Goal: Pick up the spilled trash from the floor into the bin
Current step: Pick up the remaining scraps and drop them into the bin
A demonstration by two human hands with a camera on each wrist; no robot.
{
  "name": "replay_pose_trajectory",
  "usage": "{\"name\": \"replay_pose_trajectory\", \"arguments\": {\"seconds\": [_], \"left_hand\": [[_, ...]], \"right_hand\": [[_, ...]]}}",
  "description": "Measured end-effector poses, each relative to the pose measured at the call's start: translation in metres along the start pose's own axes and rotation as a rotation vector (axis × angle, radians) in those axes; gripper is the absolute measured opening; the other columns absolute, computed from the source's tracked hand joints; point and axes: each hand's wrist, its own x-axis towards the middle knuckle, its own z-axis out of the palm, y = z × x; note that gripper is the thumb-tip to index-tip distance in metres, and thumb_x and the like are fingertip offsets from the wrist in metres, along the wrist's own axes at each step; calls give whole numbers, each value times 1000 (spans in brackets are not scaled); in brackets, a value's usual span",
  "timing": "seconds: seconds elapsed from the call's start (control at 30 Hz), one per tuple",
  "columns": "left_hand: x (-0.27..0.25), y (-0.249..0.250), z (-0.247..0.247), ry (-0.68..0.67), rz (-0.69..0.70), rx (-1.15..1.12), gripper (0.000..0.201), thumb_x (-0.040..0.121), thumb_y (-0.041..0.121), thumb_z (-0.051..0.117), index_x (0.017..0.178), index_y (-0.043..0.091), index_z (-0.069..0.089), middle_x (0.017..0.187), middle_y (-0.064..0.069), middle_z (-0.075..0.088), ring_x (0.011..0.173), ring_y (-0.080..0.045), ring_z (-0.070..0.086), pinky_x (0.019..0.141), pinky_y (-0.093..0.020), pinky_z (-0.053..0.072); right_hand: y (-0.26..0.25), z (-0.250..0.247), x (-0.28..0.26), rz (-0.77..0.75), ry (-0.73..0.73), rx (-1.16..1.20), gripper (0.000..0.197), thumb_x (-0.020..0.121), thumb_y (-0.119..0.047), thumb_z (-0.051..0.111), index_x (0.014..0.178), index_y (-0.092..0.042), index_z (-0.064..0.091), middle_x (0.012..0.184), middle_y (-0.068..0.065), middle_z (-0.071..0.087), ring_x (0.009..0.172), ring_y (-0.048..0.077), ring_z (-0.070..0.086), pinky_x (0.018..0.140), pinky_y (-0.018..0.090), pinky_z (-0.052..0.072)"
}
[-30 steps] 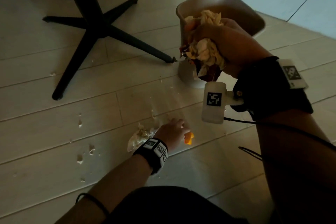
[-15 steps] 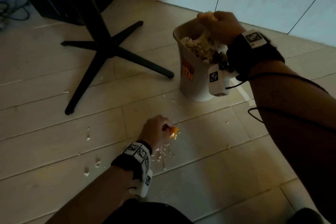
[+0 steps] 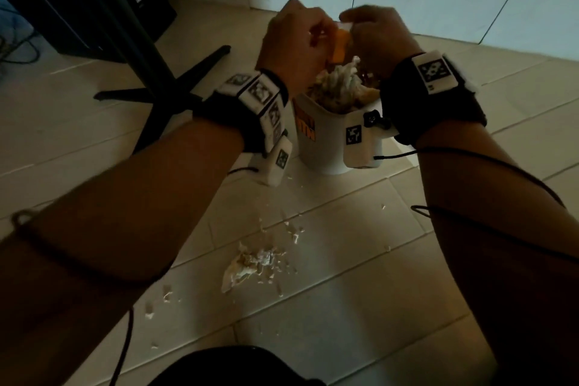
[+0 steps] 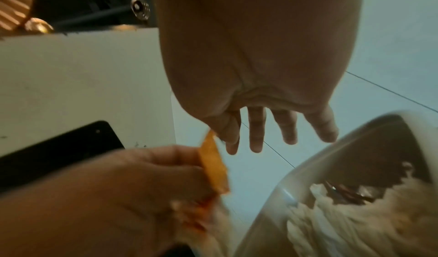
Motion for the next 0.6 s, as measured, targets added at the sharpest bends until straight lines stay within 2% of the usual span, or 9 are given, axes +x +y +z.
{"name": "replay_pose_trajectory", "arguments": {"seconds": [0.07,0.1,0.17,0.23,0.33,0.4,0.47,0.53,0.6], "left_hand": [[10,0,9,-195,-11,109,22,89,27,61,108,25,70,105,0,59,92,-13,58,78,-18,50],[10,-1,10,-326,-18,158,25,89,26,59,113,26,69,110,-2,62,97,-16,60,81,-25,51],[4,-4,9,-529,-15,201,33,91,21,56,121,28,66,122,0,63,108,-17,58,85,-26,45],[-1,-8,4,-620,7,215,38,92,18,53,126,31,63,131,4,59,116,-16,54,89,-25,39],[-5,-10,-5,-627,-15,184,38,95,19,48,129,34,59,125,6,58,104,-12,53,84,-24,38],[-8,-9,-15,-607,-7,172,22,98,21,44,114,27,57,101,5,56,83,-10,52,74,-21,39],[-15,-11,-27,-541,-10,155,7,101,18,40,99,20,46,81,7,49,68,-8,48,61,-15,35],[-25,-21,-38,-460,-88,74,18,101,15,42,113,14,54,96,4,58,87,-13,55,75,-17,39],[-41,-41,-47,-418,-217,24,43,98,10,44,140,21,47,133,0,54,121,-14,49,94,-20,33]], "right_hand": [[-1,-6,-4,-27,69,63,47,73,-16,42,110,-23,70,100,3,67,82,19,70,71,29,58],[-2,-9,-6,-33,84,58,45,80,-12,40,112,-24,69,101,-1,65,81,13,68,67,23,56],[-3,-12,-7,-70,112,38,44,89,-6,37,114,-24,68,108,-3,62,82,1,61,64,10,47],[-8,-12,-11,-138,129,52,42,91,-4,37,114,-21,68,113,-3,62,92,1,58,74,10,44],[-14,3,-20,-232,113,75,39,94,-2,38,115,-15,68,109,-4,63,87,-4,56,76,9,44],[-18,20,-28,-291,110,51,36,97,-2,38,116,-14,66,111,-5,64,78,-9,55,69,2,43],[-20,41,-33,-337,103,11,34,98,-3,39,116,-15,65,116,-4,64,81,-13,56,72,0,42],[-22,59,-38,-361,80,-2,34,97,-2,39,113,-17,65,117,-2,64,91,-8,58,78,3,45],[-22,76,-43,-407,53,-57,35,97,-2,37,114,-16,65,114,-3,63,99,-1,58,84,7,47]]}}
